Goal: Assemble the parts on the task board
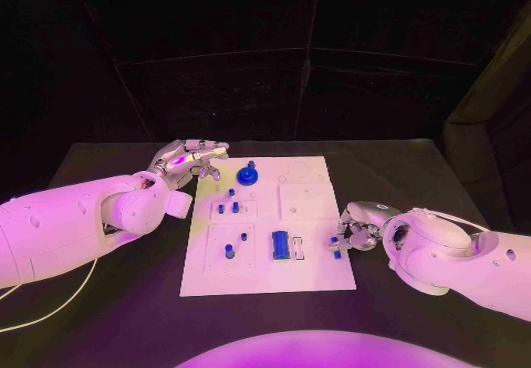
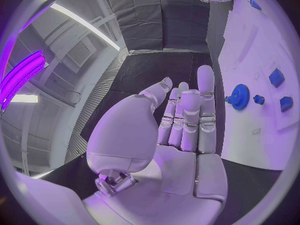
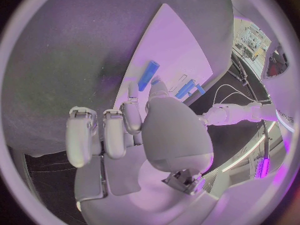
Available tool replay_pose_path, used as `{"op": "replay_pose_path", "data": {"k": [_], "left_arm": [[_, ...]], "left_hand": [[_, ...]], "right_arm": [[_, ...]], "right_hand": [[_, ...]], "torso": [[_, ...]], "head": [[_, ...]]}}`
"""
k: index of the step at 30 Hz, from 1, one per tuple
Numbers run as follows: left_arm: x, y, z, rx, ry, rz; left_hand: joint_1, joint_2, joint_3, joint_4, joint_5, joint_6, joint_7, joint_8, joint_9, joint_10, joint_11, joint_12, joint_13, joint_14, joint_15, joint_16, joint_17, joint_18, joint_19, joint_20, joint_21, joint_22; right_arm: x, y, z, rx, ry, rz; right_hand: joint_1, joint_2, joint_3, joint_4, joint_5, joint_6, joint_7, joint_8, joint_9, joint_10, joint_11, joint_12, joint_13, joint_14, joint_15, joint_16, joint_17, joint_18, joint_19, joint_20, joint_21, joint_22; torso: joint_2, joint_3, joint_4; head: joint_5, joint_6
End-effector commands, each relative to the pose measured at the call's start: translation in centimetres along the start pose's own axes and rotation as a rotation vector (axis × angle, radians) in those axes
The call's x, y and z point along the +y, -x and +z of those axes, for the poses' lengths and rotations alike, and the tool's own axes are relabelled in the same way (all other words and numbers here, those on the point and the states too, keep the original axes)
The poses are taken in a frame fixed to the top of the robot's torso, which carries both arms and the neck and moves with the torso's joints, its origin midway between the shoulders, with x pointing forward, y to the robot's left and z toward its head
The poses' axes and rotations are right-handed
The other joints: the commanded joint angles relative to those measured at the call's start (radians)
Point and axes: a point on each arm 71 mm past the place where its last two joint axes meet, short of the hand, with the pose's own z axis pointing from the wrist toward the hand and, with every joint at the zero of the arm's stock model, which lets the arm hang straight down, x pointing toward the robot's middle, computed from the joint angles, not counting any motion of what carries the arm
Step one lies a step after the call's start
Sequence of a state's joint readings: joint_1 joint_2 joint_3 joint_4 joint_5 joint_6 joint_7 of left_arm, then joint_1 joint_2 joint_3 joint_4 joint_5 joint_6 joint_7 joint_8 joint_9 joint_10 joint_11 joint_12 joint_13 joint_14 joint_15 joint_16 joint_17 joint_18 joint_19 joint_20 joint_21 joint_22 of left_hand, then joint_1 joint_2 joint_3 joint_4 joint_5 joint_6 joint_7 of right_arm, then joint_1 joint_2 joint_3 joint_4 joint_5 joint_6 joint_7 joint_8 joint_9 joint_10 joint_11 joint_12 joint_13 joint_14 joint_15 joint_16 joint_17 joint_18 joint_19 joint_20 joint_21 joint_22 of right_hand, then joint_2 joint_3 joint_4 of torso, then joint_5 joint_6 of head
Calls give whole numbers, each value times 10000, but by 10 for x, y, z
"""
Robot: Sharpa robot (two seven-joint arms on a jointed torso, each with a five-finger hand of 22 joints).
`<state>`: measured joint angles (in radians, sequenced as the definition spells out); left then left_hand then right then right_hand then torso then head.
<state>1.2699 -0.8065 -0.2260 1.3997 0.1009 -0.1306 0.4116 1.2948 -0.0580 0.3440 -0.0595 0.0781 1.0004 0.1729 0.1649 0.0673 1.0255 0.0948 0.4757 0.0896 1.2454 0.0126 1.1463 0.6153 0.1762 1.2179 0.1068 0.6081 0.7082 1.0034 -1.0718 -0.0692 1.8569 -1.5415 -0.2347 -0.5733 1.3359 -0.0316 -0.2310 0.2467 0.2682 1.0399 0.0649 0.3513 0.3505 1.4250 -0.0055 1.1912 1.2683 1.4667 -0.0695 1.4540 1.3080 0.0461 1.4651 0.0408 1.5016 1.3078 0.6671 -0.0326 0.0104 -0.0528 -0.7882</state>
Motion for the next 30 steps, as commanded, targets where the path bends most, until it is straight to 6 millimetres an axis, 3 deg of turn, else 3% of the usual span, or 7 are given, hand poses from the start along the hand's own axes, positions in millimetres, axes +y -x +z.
{"op": "replay_pose_path", "data": {"k": [1, 8, 16, 18, 20, 22, 30], "left_arm": [[-1, -1, 0, 146, -92, -12], [-1, -1, 0, 143, -95, -14], [-2, -1, -1, 130, -93, -14], [-2, -1, -1, 129, -92, -15], [-2, 0, -1, 122, -92, -14], [-2, 0, -1, 113, -92, -11], [-1, -1, -1, 139, -87, -17]], "left_hand": [[72, 49, 8, -44, 37, -70, 4, 31, 6, -51, 9, 8, -11, -50, 14, -14, -11, 61, -25, 73, -32, -12], [72, 49, 8, -44, 37, -70, 4, 31, 6, -51, 9, 8, -11, -50, 14, -14, -11, 61, -25, 73, -32, -12], [72, 49, 8, -44, 37, -70, 4, 31, 6, -51, 9, 8, -11, -50, 14, -14, -11, 61, -25, 73, -32, -12], [72, 49, 8, -44, 37, -70, 4, 31, 6, -51, 9, 8, -11, -50, 14, -14, -11, 61, -25, 73, -32, -12], [72, 49, 8, -44, 37, -70, 4, 31, 6, -51, 9, 8, -11, -50, 14, -14, -11, 61, -25, 73, -32, -12], [72, 49, 8, -44, 37, -70, 4, 31, 6, -51, 9, 8, -11, -50, 14, -14, -11, 61, -25, 73, -32, -12], [72, 49, 8, -44, 37, -70, 4, 31, 6, -51, 9, 8, -11, -50, 14, -14, -11, 61, -25, 73, -32, -12]], "right_arm": [[1, -11, -1, 738, -47, -423], [6, -14, 0, 846, 134, -885], [11, -13, 1, 619, 238, -893], [12, -13, 1, 519, 249, -755], [13, -12, 0, 426, 261, -475], [13, -11, -1, 339, 283, -101], [19, -6, -11, -171, 593, 1864]], "right_hand": [[518, 179, 129, -272, 80, 91, -3, -78, -27, -58, -68, -88, -30, 612, -59, -35, 418, -159, 295, -19, -32, 1476], [1489, 433, 552, -893, -464, 128, 4, -270, -118, -107, -75, -196, -68, 622, -71, -2, 510, -167, 307, -43, -24, 1503], [1891, 716, 1063, -1121, -303, 173, 13, -511, -257, -143, -81, -274, -91, 626, -77, 6, 550, -169, 313, -48, -22, 1515], [1881, 762, 1192, -1100, -238, 173, 26, -587, -298, -144, -78, -283, -91, 627, -68, 7, 556, -172, 321, -47, -15, 1528], [1617, 807, 1387, -871, 358, 190, 30, -724, -371, -118, -94, -268, -69, 632, -52, 13, 575, -178, 336, -39, -2, 1549], [1459, 745, 1628, -708, 617, 223, 29, -859, -437, -89, -81, -245, -41, 636, -59, 17, 589, -181, 347, -36, 6, 1563], [1153, 582, 2128, -397, 649, 336, 40, -1113, -548, -33, -57, -208, 7, 650, -55, 41, 644, -192, 381, -33, 37, 1613]], "torso": [[-6, -4, -9], [-12, -9, 16], [-11, -5, 1], [-11, -5, 6], [-8, -5, 4], [-14, 1, -2], [-15, -18, 19]], "head": [[-14, -22], [-16, -56], [22, -74], [24, -74], [33, -74], [54, -78], [43, -66]]}}
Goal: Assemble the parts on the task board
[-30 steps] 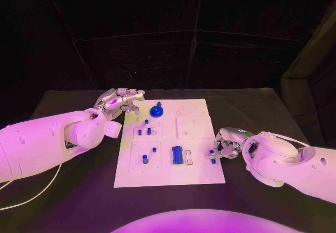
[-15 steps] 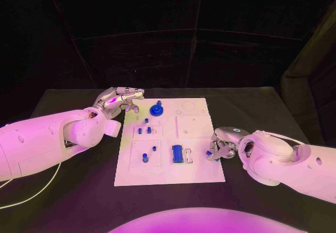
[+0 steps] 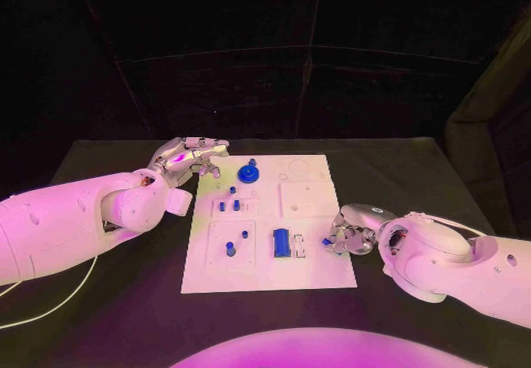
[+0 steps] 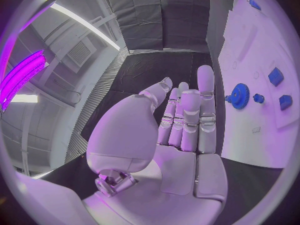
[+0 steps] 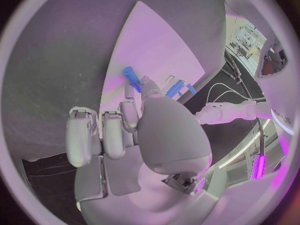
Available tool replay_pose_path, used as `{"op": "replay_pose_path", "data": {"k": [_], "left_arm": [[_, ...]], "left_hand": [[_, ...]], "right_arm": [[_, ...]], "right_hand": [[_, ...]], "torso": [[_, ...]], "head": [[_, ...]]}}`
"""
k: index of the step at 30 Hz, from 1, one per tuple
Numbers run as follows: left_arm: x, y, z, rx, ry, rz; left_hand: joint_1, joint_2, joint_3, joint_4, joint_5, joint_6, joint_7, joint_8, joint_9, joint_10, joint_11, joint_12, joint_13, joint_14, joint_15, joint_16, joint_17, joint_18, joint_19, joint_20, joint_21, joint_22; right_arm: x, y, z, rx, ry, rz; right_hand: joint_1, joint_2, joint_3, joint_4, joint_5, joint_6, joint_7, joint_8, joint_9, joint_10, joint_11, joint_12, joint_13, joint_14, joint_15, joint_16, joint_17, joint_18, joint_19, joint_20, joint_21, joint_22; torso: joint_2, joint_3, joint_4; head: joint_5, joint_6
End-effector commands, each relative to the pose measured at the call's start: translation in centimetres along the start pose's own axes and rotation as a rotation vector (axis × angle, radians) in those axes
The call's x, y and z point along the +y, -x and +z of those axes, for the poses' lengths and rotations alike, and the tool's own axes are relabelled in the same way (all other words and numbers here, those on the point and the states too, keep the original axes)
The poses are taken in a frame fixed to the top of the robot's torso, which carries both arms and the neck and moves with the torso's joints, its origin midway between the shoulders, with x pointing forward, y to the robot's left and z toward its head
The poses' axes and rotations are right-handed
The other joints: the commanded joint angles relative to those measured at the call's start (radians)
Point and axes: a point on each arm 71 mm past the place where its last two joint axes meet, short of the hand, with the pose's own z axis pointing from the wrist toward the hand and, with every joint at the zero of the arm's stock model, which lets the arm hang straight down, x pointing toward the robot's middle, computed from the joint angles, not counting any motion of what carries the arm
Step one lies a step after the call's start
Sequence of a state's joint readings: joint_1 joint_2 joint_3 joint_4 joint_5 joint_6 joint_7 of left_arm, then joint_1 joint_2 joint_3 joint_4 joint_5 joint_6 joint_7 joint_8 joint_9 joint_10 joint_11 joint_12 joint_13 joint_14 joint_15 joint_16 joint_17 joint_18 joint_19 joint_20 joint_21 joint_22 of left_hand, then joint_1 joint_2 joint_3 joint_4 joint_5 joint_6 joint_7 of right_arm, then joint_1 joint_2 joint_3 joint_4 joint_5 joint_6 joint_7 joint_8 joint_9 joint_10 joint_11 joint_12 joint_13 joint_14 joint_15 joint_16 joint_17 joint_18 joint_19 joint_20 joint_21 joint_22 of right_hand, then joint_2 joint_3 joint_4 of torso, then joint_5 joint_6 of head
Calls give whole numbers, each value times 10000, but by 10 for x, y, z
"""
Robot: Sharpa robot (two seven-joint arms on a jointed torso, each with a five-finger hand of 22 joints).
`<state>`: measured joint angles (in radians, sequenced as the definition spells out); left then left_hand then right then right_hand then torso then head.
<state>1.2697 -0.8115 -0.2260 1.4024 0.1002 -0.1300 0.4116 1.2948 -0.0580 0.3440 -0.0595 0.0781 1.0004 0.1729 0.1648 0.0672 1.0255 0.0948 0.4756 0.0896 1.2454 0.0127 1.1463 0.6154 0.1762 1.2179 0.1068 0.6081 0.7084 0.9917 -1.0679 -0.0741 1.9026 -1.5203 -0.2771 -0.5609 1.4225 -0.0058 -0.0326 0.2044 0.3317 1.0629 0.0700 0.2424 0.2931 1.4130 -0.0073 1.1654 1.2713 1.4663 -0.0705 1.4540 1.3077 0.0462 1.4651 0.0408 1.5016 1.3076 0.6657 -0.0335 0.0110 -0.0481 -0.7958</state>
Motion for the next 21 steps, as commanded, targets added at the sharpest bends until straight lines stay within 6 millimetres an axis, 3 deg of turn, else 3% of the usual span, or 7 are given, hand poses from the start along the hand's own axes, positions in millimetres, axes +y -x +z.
{"op": "replay_pose_path", "data": {"k": [1, 4, 8, 13, 21], "left_arm": [[-1, -2, 1, 158, -88, -19], [-1, -2, 1, 159, -82, -18], [-1, -2, 1, 162, -81, -20], [-1, -3, 1, 173, -79, -23], [-1, -3, 1, 199, -74, -31]], "left_hand": [[72, 49, 7, -44, 37, -70, 4, 33, 6, -51, 9, 8, -11, -50, 13, -14, -12, 62, -25, 73, -32, -14], [80, 53, 10, -62, 37, -80, 6, 43, 5, -67, 11, 27, -13, -54, 13, 1, -9, 62, -24, 73, -39, -19], [80, 53, 10, -62, 37, -80, 6, 43, 5, -67, 11, 27, -13, -54, 13, 1, -9, 62, -24, 73, -39, -19], [80, 53, 10, -62, 37, -80, 6, 43, 5, -67, 11, 27, -13, -54, 13, 1, -9, 62, -24, 73, -39, -19], [80, 53, 10, -62, 37, -80, 6, 43, 5, -67, 11, 27, -13, -54, 13, 1, -9, 62, -24, 73, -39, -19]], "right_arm": [[4, 1, -4, -248, 85, 1615], [4, 2, -6, -333, 40, 2238], [7, 2, -7, -282, -43, 2771], [12, 0, -4, -178, -59, 3051], [20, -6, 3, 217, -253, 3026]], "right_hand": [[286, 321, 149, 26, 14, 107, -11, -26, 25, 87, -39, 50, -22, 654, -46, 42, 648, -192, 381, -33, 37, 1615], [197, 153, 437, 95, 65, 192, -13, -127, -7, 111, -40, 74, 10, 662, -47, 60, 686, -197, 397, -35, 51, 1637], [142, 37, 609, 120, 113, 265, -25, -171, -16, 129, -48, 86, 26, 665, -52, 65, 699, -196, 397, -38, 50, 1638], [61, -88, 802, 152, 185, 361, -43, -210, -18, 159, -63, 103, 46, 668, -64, 70, 712, -196, 398, -46, 50, 1640], [-388, -353, 1035, 380, 268, 592, -96, -234, 14, 242, -100, 185, 123, 682, -89, 101, 775, -205, 424, -66, 73, 1679]], "torso": [[4, -4, 9], [12, 5, 16], [8, -14, 16], [15, -2, -5], [12, -4, 16]], "head": [[26, 9], [44, 10], [48, -14], [87, -21], [90, -47]]}}
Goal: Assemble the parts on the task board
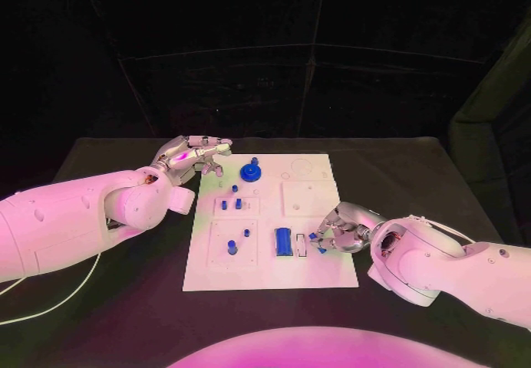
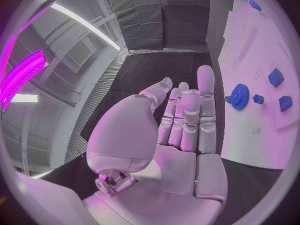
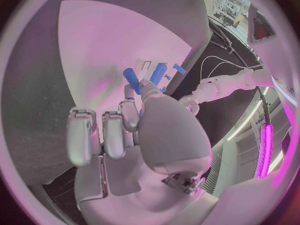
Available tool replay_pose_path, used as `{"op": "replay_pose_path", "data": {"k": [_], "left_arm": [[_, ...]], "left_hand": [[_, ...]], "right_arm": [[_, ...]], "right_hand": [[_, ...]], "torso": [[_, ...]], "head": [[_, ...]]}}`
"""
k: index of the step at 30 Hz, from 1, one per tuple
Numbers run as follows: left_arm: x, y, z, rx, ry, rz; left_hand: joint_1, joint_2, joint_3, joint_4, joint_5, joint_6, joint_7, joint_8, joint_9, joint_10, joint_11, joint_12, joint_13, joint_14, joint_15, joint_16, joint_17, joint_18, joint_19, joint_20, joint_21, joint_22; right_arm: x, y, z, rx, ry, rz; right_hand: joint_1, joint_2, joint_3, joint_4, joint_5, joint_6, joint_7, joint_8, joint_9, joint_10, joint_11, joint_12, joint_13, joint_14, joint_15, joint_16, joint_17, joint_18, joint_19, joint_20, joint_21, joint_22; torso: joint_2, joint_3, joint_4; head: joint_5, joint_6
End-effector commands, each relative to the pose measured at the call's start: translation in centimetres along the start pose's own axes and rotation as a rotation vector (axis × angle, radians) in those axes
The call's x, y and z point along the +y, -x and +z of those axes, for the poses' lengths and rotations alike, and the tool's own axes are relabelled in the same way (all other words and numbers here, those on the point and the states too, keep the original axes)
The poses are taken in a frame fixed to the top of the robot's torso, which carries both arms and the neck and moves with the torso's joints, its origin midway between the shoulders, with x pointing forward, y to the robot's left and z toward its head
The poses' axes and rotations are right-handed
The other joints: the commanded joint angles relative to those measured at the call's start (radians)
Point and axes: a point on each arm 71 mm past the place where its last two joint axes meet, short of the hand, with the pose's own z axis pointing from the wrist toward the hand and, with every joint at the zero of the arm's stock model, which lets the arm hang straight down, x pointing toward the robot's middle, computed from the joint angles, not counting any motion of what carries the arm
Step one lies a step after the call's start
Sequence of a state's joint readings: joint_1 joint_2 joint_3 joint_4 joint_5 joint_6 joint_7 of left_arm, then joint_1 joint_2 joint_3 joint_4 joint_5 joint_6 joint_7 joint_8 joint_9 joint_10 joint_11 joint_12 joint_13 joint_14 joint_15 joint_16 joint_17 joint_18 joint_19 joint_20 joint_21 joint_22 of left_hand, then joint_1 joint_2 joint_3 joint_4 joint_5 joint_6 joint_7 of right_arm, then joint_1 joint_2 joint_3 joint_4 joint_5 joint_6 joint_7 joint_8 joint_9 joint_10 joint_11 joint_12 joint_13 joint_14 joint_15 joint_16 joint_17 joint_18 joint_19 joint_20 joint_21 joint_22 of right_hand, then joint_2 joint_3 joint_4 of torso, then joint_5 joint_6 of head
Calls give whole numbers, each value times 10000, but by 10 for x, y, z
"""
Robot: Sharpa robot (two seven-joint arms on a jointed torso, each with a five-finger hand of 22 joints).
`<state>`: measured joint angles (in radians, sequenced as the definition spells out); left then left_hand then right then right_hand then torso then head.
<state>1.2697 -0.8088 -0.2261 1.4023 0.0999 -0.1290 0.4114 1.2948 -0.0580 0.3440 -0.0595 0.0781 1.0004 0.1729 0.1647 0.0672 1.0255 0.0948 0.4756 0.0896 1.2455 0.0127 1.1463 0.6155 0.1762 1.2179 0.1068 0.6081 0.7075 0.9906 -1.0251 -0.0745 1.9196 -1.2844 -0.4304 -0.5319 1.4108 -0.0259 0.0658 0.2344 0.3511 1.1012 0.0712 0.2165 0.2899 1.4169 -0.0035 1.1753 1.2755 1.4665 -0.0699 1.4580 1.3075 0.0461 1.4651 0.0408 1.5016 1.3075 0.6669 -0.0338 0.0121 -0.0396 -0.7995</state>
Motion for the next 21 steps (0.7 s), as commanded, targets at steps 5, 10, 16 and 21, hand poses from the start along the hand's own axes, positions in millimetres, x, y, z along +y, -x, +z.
{"op": "replay_pose_path", "data": {"k": [5, 10, 16, 21], "left_arm": [[-1, -2, 1, 181, -65, -31], [-1, -3, 1, 203, -59, -38], [-1, -3, 1, 214, -55, -41], [-1, -3, 1, 225, -52, -45]], "left_hand": [[80, 54, 10, -62, 37, -80, 6, 43, 5, -67, 11, 27, -13, -55, 13, 0, -10, 62, -23, 73, -39, -10], [80, 54, 10, -62, 37, -80, 6, 43, 5, -67, 11, 27, -13, -55, 13, 0, -10, 62, -23, 73, -39, -10], [80, 54, 10, -62, 37, -80, 6, 43, 5, -67, 11, 27, -13, -55, 13, 0, -10, 62, -23, 73, -39, -10], [80, 54, 10, -62, 37, -80, 6, 43, 5, -67, 11, 27, -13, -55, 13, 0, -10, 62, -23, 73, -39, -10]], "right_arm": [[3, -6, 6, 338, -512, 171], [8, -9, 9, 291, -575, 183], [12, -12, 11, 483, -607, 33], [15, -15, 13, 549, -631, -43]], "right_hand": [[-706, -369, 77, 251, 892, 477, -208, 84, 152, 359, -220, 268, 237, 707, -162, 141, 920, -225, 480, -125, 123, 1760], [-895, -390, 47, 332, 1009, 540, -229, 90, 198, 387, -236, 237, 226, 718, -179, 173, 977, -236, 509, -144, 150, 1802], [-951, -380, 46, 352, 1021, 589, -250, 106, 228, 397, -254, 200, 203, 729, -190, 201, 1027, -245, 533, -154, 172, 1837], [-1042, -340, 45, 389, 983, 649, -279, 128, 272, 409, -276, 123, 150, 736, -209, 221, 1061, -254, 557, -170, 195, 1871]], "torso": [[9, 1, -7], [3, 9, -16], [-7, 5, -9], [-2, 9, -19]], "head": [[29, -2], [44, -22], [54, -36], [62, -26]]}}
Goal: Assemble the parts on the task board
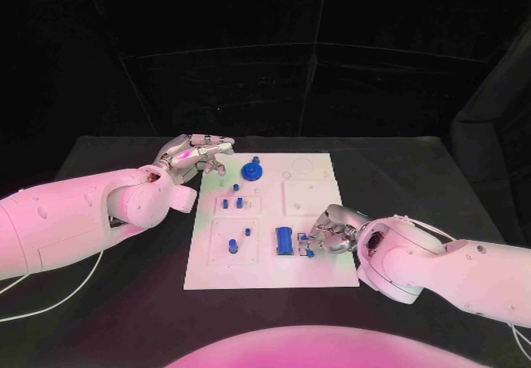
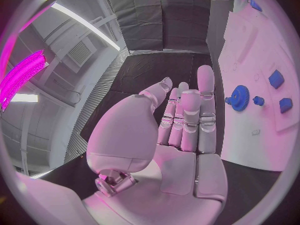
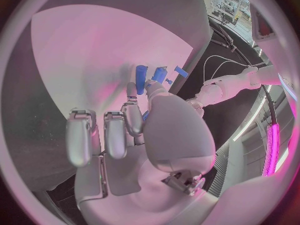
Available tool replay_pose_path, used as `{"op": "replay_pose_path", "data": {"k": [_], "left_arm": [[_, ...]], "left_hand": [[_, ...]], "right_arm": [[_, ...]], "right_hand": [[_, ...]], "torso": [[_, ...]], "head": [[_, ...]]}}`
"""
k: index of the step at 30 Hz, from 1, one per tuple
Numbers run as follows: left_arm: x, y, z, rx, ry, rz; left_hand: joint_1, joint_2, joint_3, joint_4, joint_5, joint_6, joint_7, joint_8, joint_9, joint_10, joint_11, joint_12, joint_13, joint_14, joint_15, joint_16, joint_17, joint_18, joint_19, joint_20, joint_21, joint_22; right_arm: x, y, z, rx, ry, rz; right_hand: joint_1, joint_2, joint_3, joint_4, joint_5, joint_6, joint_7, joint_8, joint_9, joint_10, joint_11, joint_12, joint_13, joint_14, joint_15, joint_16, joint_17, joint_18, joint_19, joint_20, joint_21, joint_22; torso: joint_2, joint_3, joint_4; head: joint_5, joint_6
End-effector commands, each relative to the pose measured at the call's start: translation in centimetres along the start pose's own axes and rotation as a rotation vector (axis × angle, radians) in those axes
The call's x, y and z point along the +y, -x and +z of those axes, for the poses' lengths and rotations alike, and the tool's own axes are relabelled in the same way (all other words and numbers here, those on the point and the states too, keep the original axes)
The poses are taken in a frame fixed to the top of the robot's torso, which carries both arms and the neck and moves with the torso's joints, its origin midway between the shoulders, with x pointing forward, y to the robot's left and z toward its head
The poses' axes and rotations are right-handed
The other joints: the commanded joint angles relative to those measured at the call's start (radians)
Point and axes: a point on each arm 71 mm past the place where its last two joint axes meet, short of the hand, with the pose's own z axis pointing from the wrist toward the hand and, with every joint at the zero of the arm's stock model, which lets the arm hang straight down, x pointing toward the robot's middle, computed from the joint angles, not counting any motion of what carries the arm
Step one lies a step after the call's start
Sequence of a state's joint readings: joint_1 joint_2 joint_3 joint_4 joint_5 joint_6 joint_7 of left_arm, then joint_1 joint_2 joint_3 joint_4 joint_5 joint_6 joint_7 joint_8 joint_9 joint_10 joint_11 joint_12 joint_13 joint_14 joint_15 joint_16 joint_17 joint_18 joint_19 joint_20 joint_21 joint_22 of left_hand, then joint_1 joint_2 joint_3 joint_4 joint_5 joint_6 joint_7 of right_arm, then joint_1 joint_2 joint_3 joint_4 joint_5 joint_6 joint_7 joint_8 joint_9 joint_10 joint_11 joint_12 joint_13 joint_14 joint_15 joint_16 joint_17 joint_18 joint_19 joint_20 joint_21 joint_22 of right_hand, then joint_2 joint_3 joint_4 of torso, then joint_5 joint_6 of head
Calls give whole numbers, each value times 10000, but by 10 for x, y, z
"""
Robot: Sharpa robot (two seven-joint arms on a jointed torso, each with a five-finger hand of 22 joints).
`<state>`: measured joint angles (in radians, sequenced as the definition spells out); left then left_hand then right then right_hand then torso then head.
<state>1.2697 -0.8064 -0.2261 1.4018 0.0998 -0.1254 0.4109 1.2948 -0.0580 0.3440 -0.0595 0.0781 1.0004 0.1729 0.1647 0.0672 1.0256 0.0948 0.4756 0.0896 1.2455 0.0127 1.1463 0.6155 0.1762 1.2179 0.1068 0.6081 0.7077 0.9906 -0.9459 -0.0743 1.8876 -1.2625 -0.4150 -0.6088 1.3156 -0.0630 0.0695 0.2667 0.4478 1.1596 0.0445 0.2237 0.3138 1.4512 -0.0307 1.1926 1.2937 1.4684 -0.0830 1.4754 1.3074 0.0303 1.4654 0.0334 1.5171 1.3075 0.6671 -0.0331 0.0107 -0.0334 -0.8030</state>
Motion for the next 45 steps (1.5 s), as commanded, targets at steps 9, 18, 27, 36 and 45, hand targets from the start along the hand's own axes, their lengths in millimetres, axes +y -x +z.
{"op": "replay_pose_path", "data": {"k": [9, 18, 27, 36, 45], "left_arm": [[-1, -3, 1, 184, -48, -33], [-1, -3, 0, 197, -36, -40], [-1, -3, 0, 214, -22, -38], [-1, -3, 0, 231, -12, -9], [-1, -3, 0, 233, -5, -5]], "left_hand": [[80, 54, 10, -62, 37, -80, 6, 44, 6, -67, 10, 27, -13, -55, 13, 1, -10, 62, -23, 73, -39, -12], [80, 54, 10, -62, 37, -80, 6, 44, 6, -67, 10, 27, -13, -55, 13, 1, -10, 62, -23, 73, -39, -12], [80, 54, 10, -62, 37, -80, 6, 44, 6, -67, 10, 27, -13, -55, 13, 1, -10, 62, -23, 73, -39, -12], [69, 53, 3, -67, 35, -89, 10, 51, 5, -82, 15, 41, -16, -69, 16, -2, -39, 61, -23, 75, -45, -16], [66, 53, 2, -68, 35, -91, 10, 53, 5, -85, 16, 43, -16, -72, 17, -2, -44, 61, -23, 75, -47, -17]], "right_arm": [[4, -1, 4, -139, -158, -215], [3, -1, 8, -202, -290, -368], [4, -1, 8, -248, -264, -464], [5, -1, 8, -254, -228, -515], [3, 2, 5, -379, -24, -452]], "right_hand": [[-108, 54, 18, 73, 28, 82, -22, 62, 48, 60, -14, -104, -69, 718, -85, 49, 1065, -95, 554, -102, 39, 1870], [-368, 146, -34, 172, -97, 156, -50, 104, 156, 91, -40, -196, -131, 721, -110, 60, 1087, -97, 560, -131, 44, 1879], [-919, 138, -423, 212, -284, 297, -100, 223, 351, 185, -74, -5, 38, 719, -138, 56, 1091, -97, 559, -160, 40, 1880], [-1423, 264, -934, 210, -991, 306, -118, 274, 522, 223, -87, 43, 115, 721, -150, 59, 1108, -99, 565, -173, 43, 1891], [-1633, 317, -1281, 198, -1434, 287, -131, 291, 629, 234, -95, 45, 149, 721, -155, 56, 1111, -102, 573, -177, 48, 1903]], "torso": [[-4, -5, -1], [-6, -16, -6], [-3, -4, -1], [-12, -1, -4], [-12, 0, -11]], "head": [[-7, 14], [-7, -10], [-17, -9], [-18, -23], [-31, 6]]}}
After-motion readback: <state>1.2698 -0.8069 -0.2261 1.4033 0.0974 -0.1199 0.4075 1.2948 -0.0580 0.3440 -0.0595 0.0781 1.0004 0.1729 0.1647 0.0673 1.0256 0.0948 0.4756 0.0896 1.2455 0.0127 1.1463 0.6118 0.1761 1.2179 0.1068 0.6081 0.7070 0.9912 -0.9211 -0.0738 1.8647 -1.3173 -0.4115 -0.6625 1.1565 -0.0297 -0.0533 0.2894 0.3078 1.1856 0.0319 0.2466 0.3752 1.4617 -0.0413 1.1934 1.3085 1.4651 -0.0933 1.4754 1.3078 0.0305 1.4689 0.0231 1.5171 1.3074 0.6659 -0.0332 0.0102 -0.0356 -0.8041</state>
